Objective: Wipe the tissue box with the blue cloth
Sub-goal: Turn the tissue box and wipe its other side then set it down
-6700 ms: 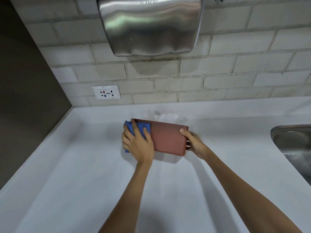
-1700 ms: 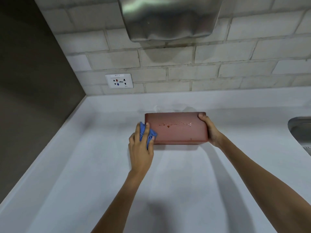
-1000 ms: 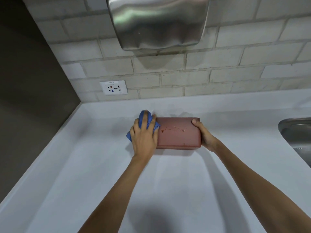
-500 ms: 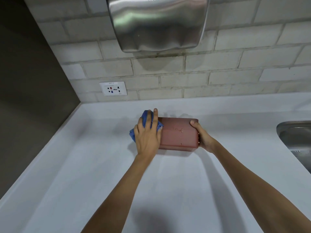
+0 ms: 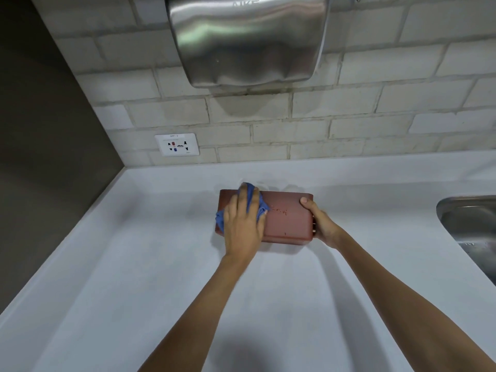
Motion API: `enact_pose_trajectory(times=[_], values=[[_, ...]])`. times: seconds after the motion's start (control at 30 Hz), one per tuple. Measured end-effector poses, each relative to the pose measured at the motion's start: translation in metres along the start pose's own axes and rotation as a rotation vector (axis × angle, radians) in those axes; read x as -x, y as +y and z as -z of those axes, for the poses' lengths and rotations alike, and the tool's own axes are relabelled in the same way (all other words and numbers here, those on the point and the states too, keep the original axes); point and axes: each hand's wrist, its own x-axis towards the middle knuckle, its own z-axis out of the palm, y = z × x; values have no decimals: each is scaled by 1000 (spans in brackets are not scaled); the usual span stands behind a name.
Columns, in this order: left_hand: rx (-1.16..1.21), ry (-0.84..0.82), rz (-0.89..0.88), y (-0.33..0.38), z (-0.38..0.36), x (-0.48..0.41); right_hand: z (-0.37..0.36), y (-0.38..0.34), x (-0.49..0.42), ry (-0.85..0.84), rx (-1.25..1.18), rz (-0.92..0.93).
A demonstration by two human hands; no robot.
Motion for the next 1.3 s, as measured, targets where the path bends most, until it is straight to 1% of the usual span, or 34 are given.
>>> enact_pose_trajectory(times=[0.1,0.13,0.17,0.23,0.33,0.4,0.5,0.57,0.63,0.67,0.73,0.8,0.83,0.9,0.97,1.03,1.07,1.1,1.13,1.23,1.27,1.3], values=[[-91,1,-221,-4,0,25,0,0,0,-6,-6,7],[-118,-4,-255,-12,2,31,0,0,0,-15,-5,11],[-135,-9,-253,-21,4,35,0,0,0,-21,-5,13],[-138,20,-146,-33,7,34,0,1,1,-22,-8,18],[-48,67,55,-24,7,12,-2,1,2,-19,-10,24],[-14,62,56,-5,2,2,-4,1,2,-13,-15,24],[-24,18,-109,14,-4,12,-4,2,2,-1,-28,27],[-55,-14,-236,7,-2,27,-4,1,3,-7,-31,30],[-78,-24,-281,-12,3,34,-3,0,4,-11,-26,31],[-83,-13,-250,-21,4,35,-3,0,3,-13,-24,31],[-45,8,-73,-28,6,30,-3,1,4,-18,-27,32],[26,26,100,-16,3,18,-6,1,4,-13,-36,31],[44,29,124,-5,0,13,-7,1,4,-5,-41,30],[53,36,61,21,-7,10,-9,1,5,13,-51,36],[34,36,-76,37,-12,19,-9,1,5,16,-55,40],[-13,14,-209,35,-11,34,-8,1,5,7,-44,46],[-39,4,-244,26,-10,39,-8,2,5,7,-41,46],[-59,9,-235,16,-10,41,-7,2,5,13,-44,43],[-59,23,-164,8,-9,42,-7,2,5,22,-49,40],[16,38,209,3,-8,34,-11,2,6,35,-60,35],[27,47,277,11,-9,30,-13,3,6,37,-65,35],[26,50,288,23,-11,27,-15,3,6,42,-71,37]])
